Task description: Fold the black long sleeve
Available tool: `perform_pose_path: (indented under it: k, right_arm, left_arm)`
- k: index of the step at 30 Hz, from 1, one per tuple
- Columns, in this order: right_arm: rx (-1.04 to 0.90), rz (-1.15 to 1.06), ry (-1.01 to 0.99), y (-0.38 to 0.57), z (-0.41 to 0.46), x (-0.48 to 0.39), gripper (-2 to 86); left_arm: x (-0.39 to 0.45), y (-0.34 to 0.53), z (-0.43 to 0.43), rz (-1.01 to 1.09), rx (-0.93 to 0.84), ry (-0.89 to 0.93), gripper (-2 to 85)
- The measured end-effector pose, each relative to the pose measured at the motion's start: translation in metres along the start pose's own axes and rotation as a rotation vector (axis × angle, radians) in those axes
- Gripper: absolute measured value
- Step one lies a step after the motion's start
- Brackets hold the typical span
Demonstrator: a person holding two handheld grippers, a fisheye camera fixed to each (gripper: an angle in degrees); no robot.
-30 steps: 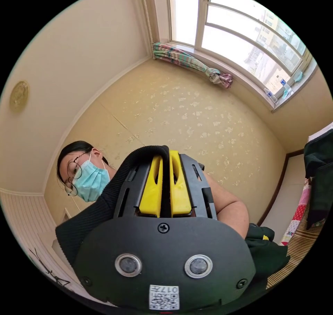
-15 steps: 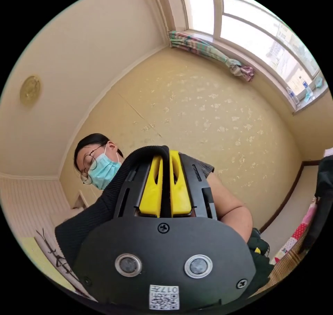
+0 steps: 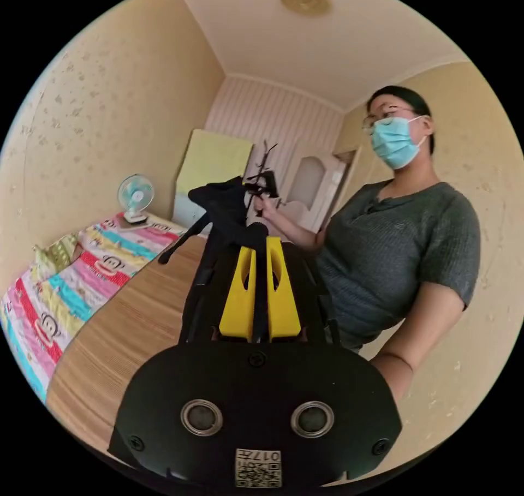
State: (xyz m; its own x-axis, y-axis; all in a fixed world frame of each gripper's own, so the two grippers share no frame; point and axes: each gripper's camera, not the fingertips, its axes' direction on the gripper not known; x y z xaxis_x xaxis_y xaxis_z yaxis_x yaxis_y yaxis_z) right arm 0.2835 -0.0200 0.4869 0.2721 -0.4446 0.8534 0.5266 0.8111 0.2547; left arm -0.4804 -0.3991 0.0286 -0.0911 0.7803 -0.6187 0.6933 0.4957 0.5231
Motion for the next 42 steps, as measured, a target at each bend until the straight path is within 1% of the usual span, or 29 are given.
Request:
perform_pose_path:
  k: [2, 4, 8, 10, 12, 14, 15, 16, 17, 18, 19, 20, 21, 22, 24, 25, 26, 27, 28, 29, 30, 31, 32, 33, 34, 35, 38, 40, 42]
  right_arm:
    - [-0.03, 0.04, 0.092, 0.004, -0.002, -0.01, 2.4]
    - [0.0, 0.054, 0.173, 0.007, -0.017, -0.03, 2.4]
    - [0.123, -0.003, 0.251, -0.006, -0.063, -0.065, 2.6]
    - [0.165, -0.002, 0.261, -0.025, -0.082, -0.066, 2.9]
    - [0.123, 0.031, 0.293, -0.042, -0.078, -0.05, 3.1]
    - [0.055, 0.102, 0.337, -0.06, -0.063, -0.021, 3.5]
    - [-0.007, 0.144, 0.389, -0.072, -0.044, 0.004, 3.8]
    - [-0.086, 0.191, 0.444, -0.085, -0.02, 0.033, 4.3]
    - [-0.127, 0.219, 0.471, -0.091, -0.007, 0.05, 4.6]
    - [-0.207, 0.274, 0.517, -0.099, 0.022, 0.083, 6.4]
    - [-0.291, 0.348, 0.563, -0.103, 0.049, 0.116, 9.4]
    - [-0.332, 0.38, 0.578, -0.103, 0.062, 0.131, 10.6]
    - [-0.401, 0.441, 0.597, -0.1, 0.082, 0.154, 13.0]
    - [-0.444, 0.47, 0.607, -0.093, 0.094, 0.168, 13.2]
    - [-0.482, 0.492, 0.584, -0.075, 0.106, 0.179, 12.5]
    - [-0.53, 0.495, 0.529, -0.057, 0.115, 0.185, 11.8]
    - [-0.561, 0.499, 0.501, -0.046, 0.12, 0.188, 11.4]
    - [-0.641, 0.512, 0.452, -0.02, 0.133, 0.195, 11.0]
    - [-0.741, 0.53, 0.403, 0.011, 0.147, 0.203, 10.7]
    - [-0.795, 0.543, 0.379, 0.027, 0.154, 0.207, 10.8]
    - [-0.909, 0.582, 0.333, 0.062, 0.167, 0.214, 10.8]
    - [-1.01, 0.621, 0.29, 0.095, 0.178, 0.218, 11.2]
    - [-1.055, 0.637, 0.272, 0.11, 0.183, 0.219, 11.4]
    - [-1.138, 0.668, 0.245, 0.137, 0.19, 0.22, 12.0]
    - [-1.207, 0.684, 0.218, 0.159, 0.195, 0.219, 12.5]
    - [-1.236, 0.691, 0.207, 0.167, 0.197, 0.218, 12.7]
    - [-1.326, 0.72, 0.15, 0.198, 0.203, 0.214, 13.3]
    - [-1.412, 0.703, 0.126, 0.215, 0.213, 0.216, 14.0]
    - [-1.487, 0.659, 0.155, 0.225, 0.222, 0.221, 14.5]
  left_arm:
    - [-0.016, 0.007, 0.018, -0.139, -0.142, -0.094, 0.7]
    - [-0.012, 0.006, 0.029, -0.126, -0.172, -0.083, 0.8]
    - [0.021, -0.023, -0.005, 0.111, 0.024, 0.066, 1.1]
    - [0.014, -0.041, -0.024, 0.122, 0.082, 0.048, 1.5]
    - [-0.015, -0.062, -0.034, 0.044, 0.066, -0.009, 2.0]
    - [-0.088, -0.093, -0.029, -0.191, -0.057, -0.151, 2.8]
    - [-0.11, -0.099, -0.025, -0.27, -0.087, -0.198, 3.2]
    - [-0.158, -0.109, -0.019, -0.441, -0.13, -0.293, 4.0]
    - [-0.2, -0.113, -0.016, -0.563, -0.117, -0.366, 5.0]
    - [-0.217, -0.113, -0.016, -0.611, -0.093, -0.404, 5.3]
    - [-0.245, -0.107, -0.022, -0.724, -0.038, -0.486, 6.0]
    - [-0.265, -0.099, -0.03, -0.832, 0.016, -0.544, 7.5]
    - [-0.271, -0.094, -0.034, -0.879, 0.044, -0.563, 8.2]
    - [-0.277, -0.084, -0.038, -0.933, 0.09, -0.58, 9.7]
    - [-0.28, -0.072, -0.029, -0.934, 0.063, -0.588, 10.1]
    - [-0.284, -0.061, -0.012, -0.922, -0.037, -0.586, 9.8]
    - [-0.288, -0.046, 0.012, -0.913, -0.179, -0.57, 9.5]
    - [-0.29, -0.036, 0.026, -0.908, -0.256, -0.554, 9.4]
    - [-0.293, -0.012, 0.057, -0.898, -0.415, -0.505, 9.2]
    - [-0.293, 0.016, 0.088, -0.892, -0.567, -0.449, 9.1]
    - [-0.292, 0.031, 0.104, -0.892, -0.646, -0.419, 9.1]
    - [-0.288, 0.062, 0.133, -0.893, -0.797, -0.362, 9.1]
    - [-0.28, 0.092, 0.158, -0.891, -0.933, -0.306, 9.2]
    - [-0.275, 0.107, 0.169, -0.891, -0.993, -0.276, 9.2]
    - [-0.266, 0.132, 0.185, -0.893, -1.095, -0.225, 9.3]
    - [-0.255, 0.155, 0.197, -0.903, -1.18, -0.18, 9.5]
    - [-0.236, 0.2, 0.207, -0.94, -1.314, -0.111, 9.5]
    - [-0.229, 0.219, 0.203, -0.977, -1.336, -0.08, 9.5]
    - [-0.225, 0.237, 0.194, -1.026, -1.347, -0.054, 9.4]
